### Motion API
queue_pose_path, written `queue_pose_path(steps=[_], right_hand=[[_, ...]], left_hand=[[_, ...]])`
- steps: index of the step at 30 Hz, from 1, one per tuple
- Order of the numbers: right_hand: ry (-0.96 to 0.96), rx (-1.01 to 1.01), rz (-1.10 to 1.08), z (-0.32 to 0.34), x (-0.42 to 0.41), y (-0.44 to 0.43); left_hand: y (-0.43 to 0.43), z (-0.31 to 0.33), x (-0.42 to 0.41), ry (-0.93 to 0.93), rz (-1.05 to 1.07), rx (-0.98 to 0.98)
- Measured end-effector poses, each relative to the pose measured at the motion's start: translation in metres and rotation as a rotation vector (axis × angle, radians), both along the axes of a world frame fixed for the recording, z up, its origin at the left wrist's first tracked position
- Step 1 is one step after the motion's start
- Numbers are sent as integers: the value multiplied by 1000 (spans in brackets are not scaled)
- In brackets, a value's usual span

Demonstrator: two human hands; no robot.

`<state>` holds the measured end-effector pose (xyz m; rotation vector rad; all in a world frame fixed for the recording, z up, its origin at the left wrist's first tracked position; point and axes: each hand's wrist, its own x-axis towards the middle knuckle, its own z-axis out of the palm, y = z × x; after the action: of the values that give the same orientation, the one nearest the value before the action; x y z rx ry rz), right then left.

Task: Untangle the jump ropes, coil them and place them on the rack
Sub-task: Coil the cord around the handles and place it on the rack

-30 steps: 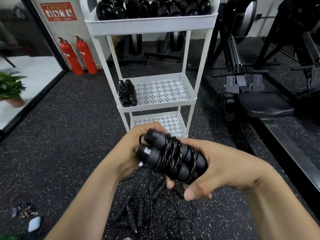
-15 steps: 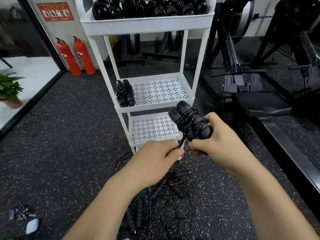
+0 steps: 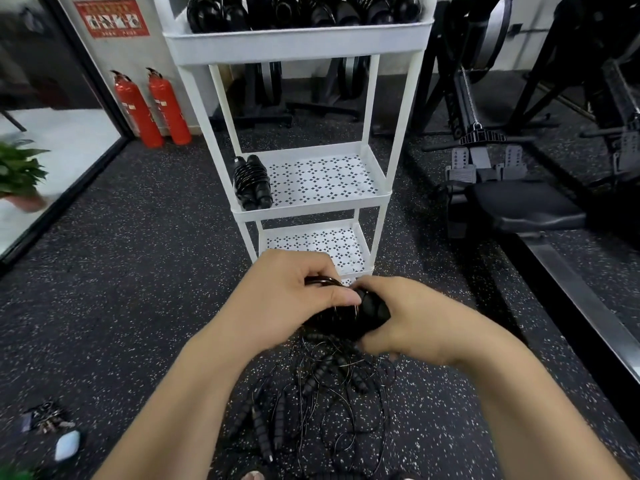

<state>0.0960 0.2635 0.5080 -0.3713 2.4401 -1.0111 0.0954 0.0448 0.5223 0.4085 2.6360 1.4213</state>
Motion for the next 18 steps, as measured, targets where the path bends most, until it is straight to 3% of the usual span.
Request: queue_pose_path(steps=[10,15,18], right_hand=[[-275,-326,238,26,14,7],[-324,-633,154,32,17,14],[-226,-761,5,32,13,13]], left_hand=[[-27,-7,-15,-83,-7,253],[-22,-8,-14,-329,113,535],[-14,-23,-15,-267,186,334]])
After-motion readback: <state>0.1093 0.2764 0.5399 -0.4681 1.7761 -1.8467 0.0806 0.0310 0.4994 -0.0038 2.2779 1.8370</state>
